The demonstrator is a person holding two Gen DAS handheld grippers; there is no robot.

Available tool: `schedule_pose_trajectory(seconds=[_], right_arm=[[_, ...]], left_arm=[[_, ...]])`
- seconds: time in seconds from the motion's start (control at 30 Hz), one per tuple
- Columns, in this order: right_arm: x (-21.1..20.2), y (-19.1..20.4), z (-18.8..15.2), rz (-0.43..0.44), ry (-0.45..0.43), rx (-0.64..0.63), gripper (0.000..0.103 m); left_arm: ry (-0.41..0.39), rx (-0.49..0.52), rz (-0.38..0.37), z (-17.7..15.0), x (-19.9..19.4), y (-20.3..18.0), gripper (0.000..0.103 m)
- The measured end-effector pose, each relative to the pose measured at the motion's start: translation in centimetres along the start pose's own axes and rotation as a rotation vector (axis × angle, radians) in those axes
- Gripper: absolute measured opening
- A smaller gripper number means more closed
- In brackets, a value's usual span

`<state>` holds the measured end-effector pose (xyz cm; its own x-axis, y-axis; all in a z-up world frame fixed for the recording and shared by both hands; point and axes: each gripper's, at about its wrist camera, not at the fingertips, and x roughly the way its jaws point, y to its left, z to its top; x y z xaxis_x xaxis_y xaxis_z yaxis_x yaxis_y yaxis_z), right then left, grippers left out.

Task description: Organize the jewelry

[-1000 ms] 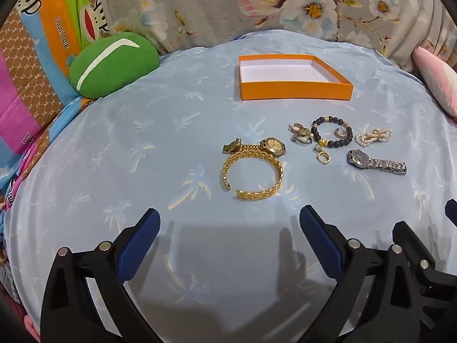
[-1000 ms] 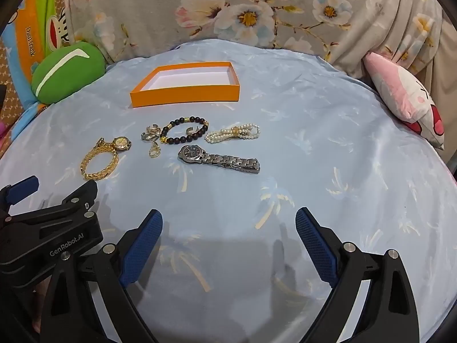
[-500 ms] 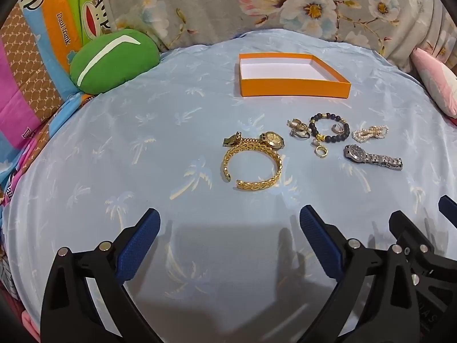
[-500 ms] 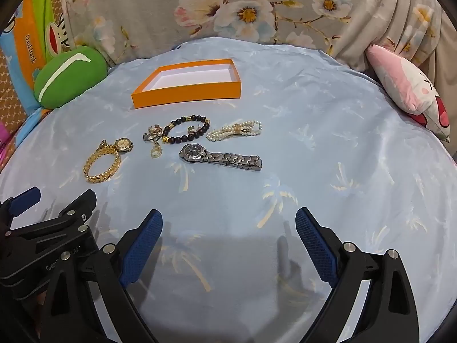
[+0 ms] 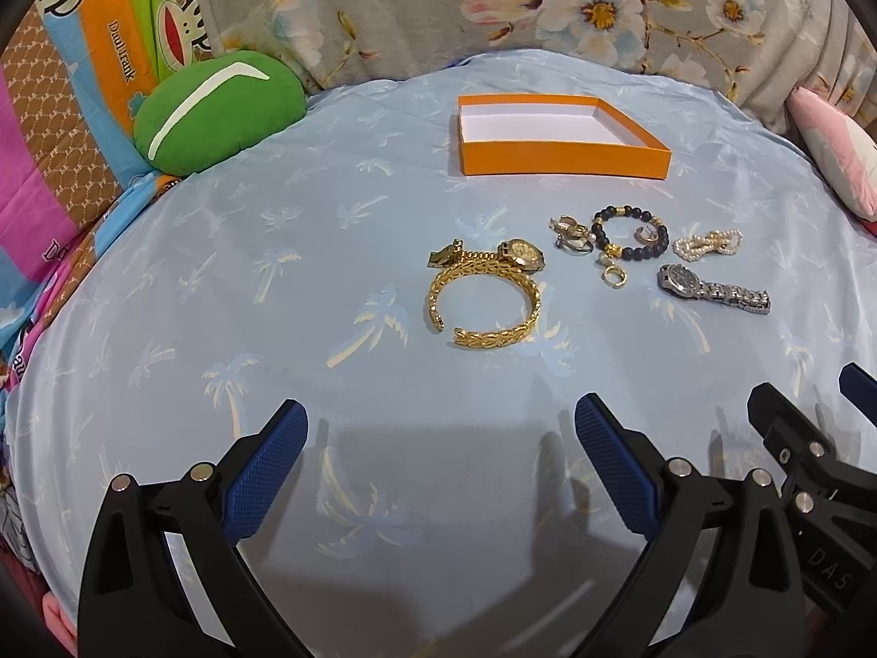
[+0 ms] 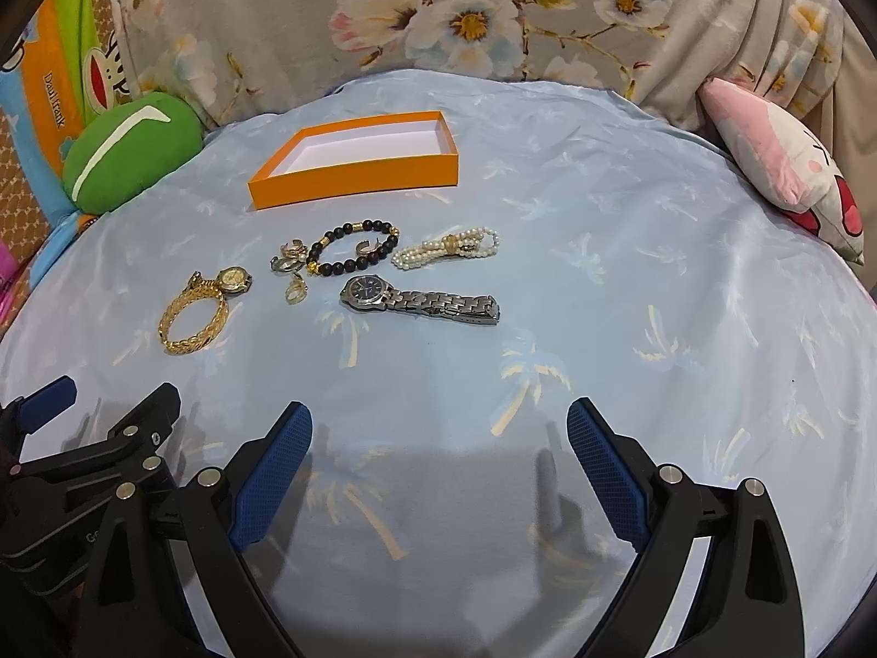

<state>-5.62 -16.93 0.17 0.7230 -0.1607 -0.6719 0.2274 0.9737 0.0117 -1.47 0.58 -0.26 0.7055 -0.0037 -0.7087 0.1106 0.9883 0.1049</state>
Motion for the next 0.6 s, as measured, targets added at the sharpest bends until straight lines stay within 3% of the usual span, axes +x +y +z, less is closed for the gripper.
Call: schedule_pose_trajectory(seconds=[0.6], right_arm=[[0.13, -0.16, 0.08, -0.001, 0.005, -0.003, 0.092]], left_arm=[[0.003, 0.0, 0.0, -0.08, 0.12, 0.07, 0.096]])
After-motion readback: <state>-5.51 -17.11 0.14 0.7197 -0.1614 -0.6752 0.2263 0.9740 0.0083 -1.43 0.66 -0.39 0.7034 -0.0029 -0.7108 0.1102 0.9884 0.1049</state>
